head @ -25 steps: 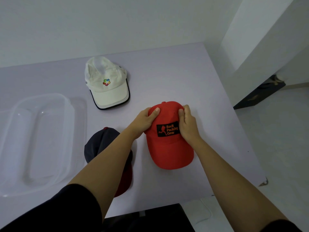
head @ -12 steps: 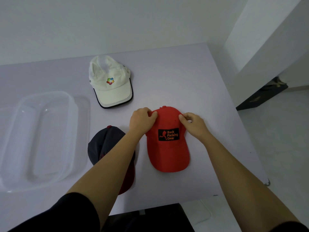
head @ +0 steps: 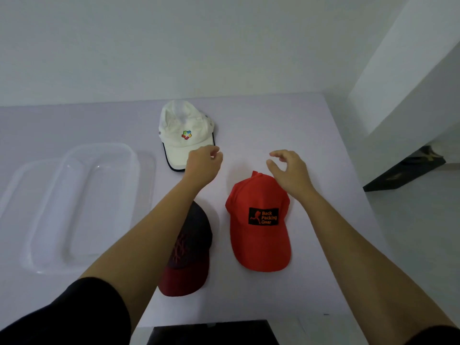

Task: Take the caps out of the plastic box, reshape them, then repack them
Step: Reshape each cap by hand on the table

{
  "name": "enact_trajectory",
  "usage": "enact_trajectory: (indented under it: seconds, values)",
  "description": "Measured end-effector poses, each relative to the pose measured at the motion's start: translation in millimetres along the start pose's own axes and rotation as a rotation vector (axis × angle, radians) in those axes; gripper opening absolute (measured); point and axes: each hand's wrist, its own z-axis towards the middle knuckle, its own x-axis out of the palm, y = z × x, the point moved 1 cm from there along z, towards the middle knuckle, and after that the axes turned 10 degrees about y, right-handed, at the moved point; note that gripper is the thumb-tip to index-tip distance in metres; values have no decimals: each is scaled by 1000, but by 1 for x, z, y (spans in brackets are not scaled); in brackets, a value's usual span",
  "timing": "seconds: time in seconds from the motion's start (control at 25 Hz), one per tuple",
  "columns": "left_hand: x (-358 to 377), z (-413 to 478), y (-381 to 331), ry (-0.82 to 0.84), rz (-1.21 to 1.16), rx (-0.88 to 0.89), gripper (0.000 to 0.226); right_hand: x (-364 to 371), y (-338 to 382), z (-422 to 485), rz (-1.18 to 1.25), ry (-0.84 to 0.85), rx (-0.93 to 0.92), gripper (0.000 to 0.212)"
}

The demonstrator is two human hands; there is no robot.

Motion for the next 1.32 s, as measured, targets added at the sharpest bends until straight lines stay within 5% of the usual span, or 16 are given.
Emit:
enact_trajectory:
  seconds: [0.28,0.48,0.64,1.0,1.16,1.32]
  values:
    - [-59,5,47,-3,58,-59,42,83,68,46,-249,246,-243,43]
    - [-65,40,94,213,322,-47,54,138,75,81,-436,385,-107,69]
    - [-45,70,128,397,430,-35,89,170,56,110,-619,433,14,84]
    - [-5,90,150,127,621,55,74,197,41,126,-638,230,-11,78]
    - [-18,77,151,118,518,189,85,197,54,123,-561,182,53,69]
    - [-47,73,137,55,246,-4,76,193,77,104,-505,134,-15,73]
